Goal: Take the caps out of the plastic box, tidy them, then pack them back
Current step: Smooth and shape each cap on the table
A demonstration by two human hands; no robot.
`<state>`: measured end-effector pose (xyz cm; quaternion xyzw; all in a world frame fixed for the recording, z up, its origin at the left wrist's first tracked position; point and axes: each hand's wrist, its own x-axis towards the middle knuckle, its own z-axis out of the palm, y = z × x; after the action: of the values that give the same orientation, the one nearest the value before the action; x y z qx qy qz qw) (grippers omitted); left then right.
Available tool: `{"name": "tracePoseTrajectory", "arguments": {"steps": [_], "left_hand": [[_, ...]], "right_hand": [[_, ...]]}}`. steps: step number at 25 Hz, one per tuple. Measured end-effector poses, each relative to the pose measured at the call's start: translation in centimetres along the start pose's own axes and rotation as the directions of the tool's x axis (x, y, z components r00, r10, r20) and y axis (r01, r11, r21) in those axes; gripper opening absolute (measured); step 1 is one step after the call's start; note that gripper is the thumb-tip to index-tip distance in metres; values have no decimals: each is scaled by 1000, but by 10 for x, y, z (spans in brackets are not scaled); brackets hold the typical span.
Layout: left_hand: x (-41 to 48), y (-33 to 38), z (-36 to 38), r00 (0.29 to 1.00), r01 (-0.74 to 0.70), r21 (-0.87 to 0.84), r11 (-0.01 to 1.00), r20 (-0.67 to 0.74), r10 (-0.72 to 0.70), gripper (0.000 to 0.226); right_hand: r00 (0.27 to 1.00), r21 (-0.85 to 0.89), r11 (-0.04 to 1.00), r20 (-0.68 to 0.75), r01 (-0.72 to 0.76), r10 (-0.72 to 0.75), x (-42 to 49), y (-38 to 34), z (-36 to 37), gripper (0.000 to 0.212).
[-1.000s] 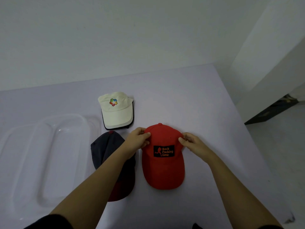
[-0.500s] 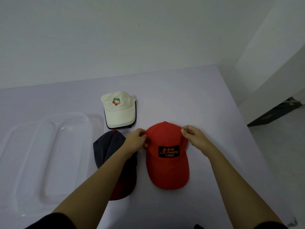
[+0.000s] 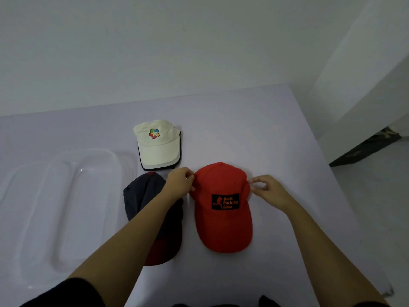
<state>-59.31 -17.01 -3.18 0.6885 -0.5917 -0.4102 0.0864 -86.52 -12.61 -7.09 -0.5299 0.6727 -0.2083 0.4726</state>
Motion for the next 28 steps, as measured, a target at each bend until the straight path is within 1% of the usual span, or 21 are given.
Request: {"name": "tracePoseTrajectory", "arguments": {"steps": [2, 4, 5, 6, 8, 9, 10, 11, 12, 13, 14, 15, 16, 17, 19, 20, 21, 22, 24, 26, 28], "left_hand": [[-1, 7, 0, 1000, -15, 53, 998, 20, 14, 25], [-8, 18, -8, 998, -69, 61, 996, 19, 67, 38], [-13, 22, -17, 995, -103, 25, 994, -17, 103, 43], [-20, 23, -29, 988, -127, -20, 992, -87, 125, 42], [-34, 14, -61, 947, -145, -73, 987, -298, 117, 31], [-41, 1, -77, 910, -126, -74, 989, -406, 85, 29], [-46, -15, -93, 872, -78, -69, 995, -488, 34, 29], [-51, -34, -106, 851, -5, -65, 998, -524, -30, 30], [-56, -52, -117, 854, 70, -76, 995, -511, -100, 33], [-60, -67, -124, 878, 125, -111, 986, -450, -162, 38], [-62, -79, -127, 918, 150, -158, 976, -344, -196, 44], [-64, -87, -128, 957, 152, -188, 970, -216, -192, 51], [-64, -92, -126, 981, 150, -193, 970, -92, -170, 57], [-62, -95, -123, 988, 152, -182, 972, 9, -153, 62], [-55, -100, -119, 980, 184, -167, 969, 109, -167, 65], [-51, -101, -116, 975, 206, -179, 962, 125, -185, 63], [-49, -102, -114, 972, 217, -196, 956, 135, -192, 60], [-47, -103, -109, 971, 216, -202, 955, 146, -189, 57], [-46, -102, -101, 974, 198, -216, 956, 154, -167, 49], [-47, -101, -98, 986, 145, -303, 942, 129, -110, 40], [-52, -98, -104, 992, 101, -391, 915, 113, -61, 38]], "right_hand": [[993, -79, 996, -104, 51, -59, 2, -1, 3, 8], [980, -119, 990, -175, 75, -96, 0, -11, 2, 18], [968, -130, 987, -222, 90, -117, -2, -17, 1, 24], [946, -127, 985, -286, 120, -152, -5, -26, 3, 27], [876, -77, 973, -423, 218, -230, -17, -49, 13, 25], [851, -43, 961, -453, 275, -264, -23, -64, 24, 23], [845, -8, 945, -447, 326, -295, -28, -79, 37, 21], [856, 33, 931, -404, 365, -321, -33, -93, 52, 19], [882, 85, 919, -327, 385, -339, -37, -106, 69, 19], [914, 143, 916, -218, 376, -341, -38, -118, 86, 22], [939, 182, 921, -87, 344, -334, -38, -128, 101, 26], [949, 174, 938, 42, 300, -312, -34, -137, 116, 35], [950, 124, 961, 163, 249, -267, -27, -142, 127, 46], [941, 59, 981, 276, 185, -194, -18, -146, 136, 59], [895, -88, 995, 445, 56, -11, -1, -151, 152, 81], [875, -160, 987, 479, 14, 66, 6, -152, 158, 85], [868, -206, 979, 484, -7, 108, 11, -150, 162, 83], [871, -197, 980, 478, -15, 110, 15, -148, 164, 77], [880, -74, 996, 470, -44, 74, 16, -141, 166, 57], [873, 60, 996, 487, -65, 28, 11, -140, 168, 47], [872, 191, 981, 486, -45, -54, 2, -138, 162, 38]]}}
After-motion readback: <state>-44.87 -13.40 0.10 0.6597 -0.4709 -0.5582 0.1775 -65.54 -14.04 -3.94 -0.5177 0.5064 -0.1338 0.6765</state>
